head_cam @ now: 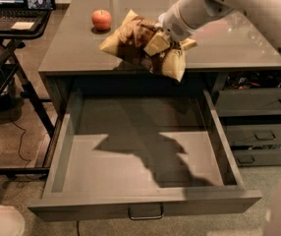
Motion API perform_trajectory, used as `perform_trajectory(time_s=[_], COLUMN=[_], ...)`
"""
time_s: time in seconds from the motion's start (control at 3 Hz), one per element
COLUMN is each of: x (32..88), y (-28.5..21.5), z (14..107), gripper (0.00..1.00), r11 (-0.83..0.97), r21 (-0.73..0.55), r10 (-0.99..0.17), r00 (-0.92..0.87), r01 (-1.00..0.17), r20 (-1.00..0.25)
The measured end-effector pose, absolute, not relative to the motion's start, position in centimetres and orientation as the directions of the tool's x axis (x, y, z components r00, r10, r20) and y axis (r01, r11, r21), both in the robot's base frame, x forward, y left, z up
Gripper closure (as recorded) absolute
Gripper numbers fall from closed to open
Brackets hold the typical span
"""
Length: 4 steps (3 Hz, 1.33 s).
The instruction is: Pick brown chip bag from top drawer and place on counter
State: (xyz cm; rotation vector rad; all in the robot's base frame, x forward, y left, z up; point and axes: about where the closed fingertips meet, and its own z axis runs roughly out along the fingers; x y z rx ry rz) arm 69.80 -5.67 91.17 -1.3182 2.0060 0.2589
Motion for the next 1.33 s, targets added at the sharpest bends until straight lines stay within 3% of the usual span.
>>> perform_trajectory(time_s=[0.33,1.33], x=[73.1,78.9], y=[-4.9,-2.3], z=[90.9,89.6], gripper=[1.00,0.34], r11=[0.567,0.641], r21=[-0.171,-0.101], r10=[-0.653,-0.579], r00=[-0.314,-0.393], r01=[-0.806,-0.761], r20=[-0.689,-0.715])
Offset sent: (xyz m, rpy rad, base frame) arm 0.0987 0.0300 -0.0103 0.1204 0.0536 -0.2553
